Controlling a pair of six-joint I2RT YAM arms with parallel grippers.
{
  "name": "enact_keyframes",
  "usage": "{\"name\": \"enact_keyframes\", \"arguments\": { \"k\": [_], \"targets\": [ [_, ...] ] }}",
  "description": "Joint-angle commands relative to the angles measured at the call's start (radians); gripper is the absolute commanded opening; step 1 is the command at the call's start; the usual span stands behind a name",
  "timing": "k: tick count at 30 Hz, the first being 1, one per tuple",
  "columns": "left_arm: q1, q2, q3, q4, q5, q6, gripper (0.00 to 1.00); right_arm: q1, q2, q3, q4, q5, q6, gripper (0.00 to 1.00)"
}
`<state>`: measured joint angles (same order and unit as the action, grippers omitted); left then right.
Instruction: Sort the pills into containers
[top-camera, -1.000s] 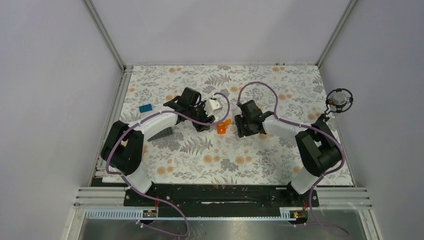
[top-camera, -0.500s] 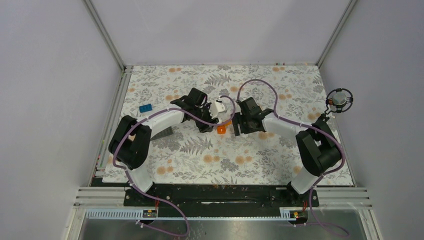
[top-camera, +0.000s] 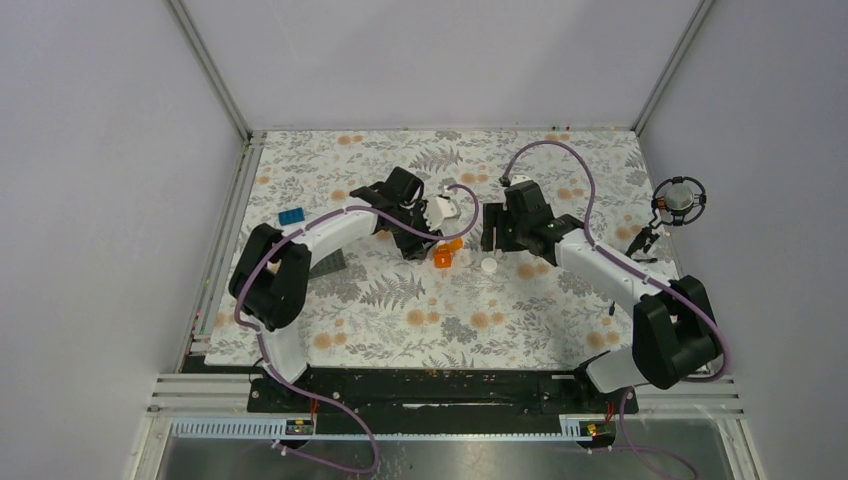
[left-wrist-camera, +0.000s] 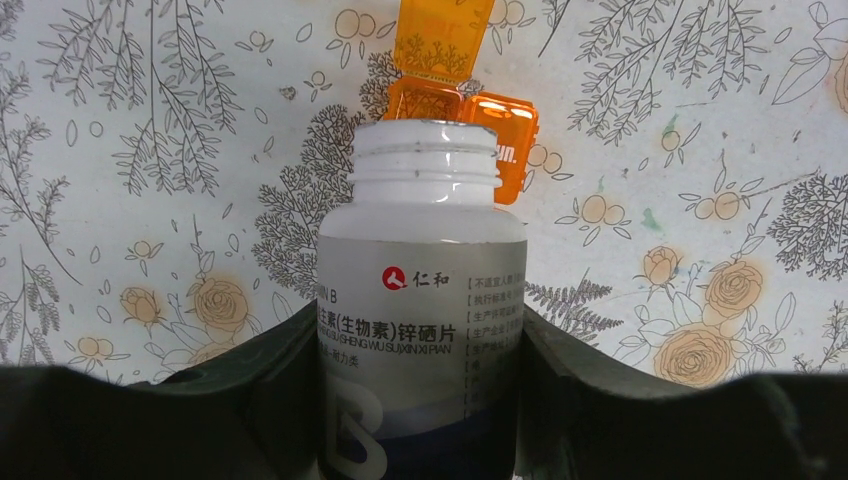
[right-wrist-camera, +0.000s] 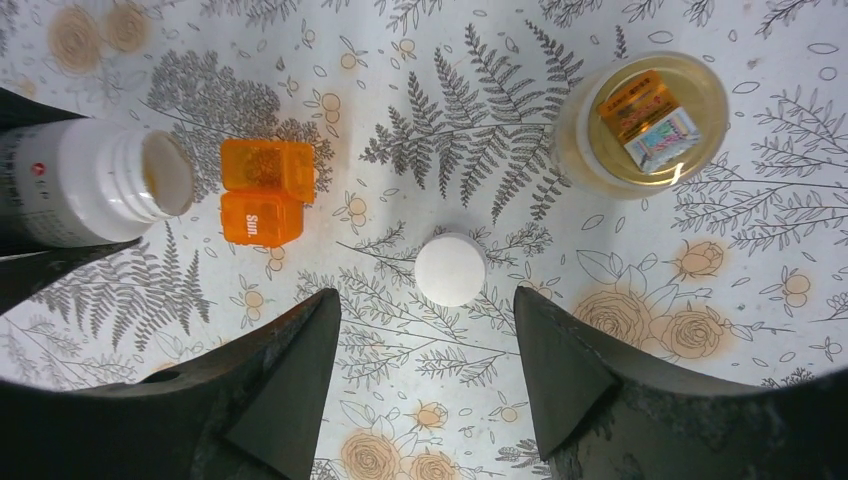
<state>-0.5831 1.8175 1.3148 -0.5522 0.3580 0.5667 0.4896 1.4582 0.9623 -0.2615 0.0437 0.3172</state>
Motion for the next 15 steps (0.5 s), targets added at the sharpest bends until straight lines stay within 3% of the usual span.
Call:
{"name": "enact_keyframes", "arguments": {
  "k": [1,15],
  "targets": [
    [-0.005,0.021,0.065,-0.049,-0.015,-0.017,0.0,-0.013,-0.056,-0.007,0.0,0.007,0.023,0.71],
    [-0.02,0.101,0.149,-0.122,-0.07,-0.074,0.0,-0.034,-0.076,-0.014,-0.004,-0.005,0.031,0.7]
  ]
}}
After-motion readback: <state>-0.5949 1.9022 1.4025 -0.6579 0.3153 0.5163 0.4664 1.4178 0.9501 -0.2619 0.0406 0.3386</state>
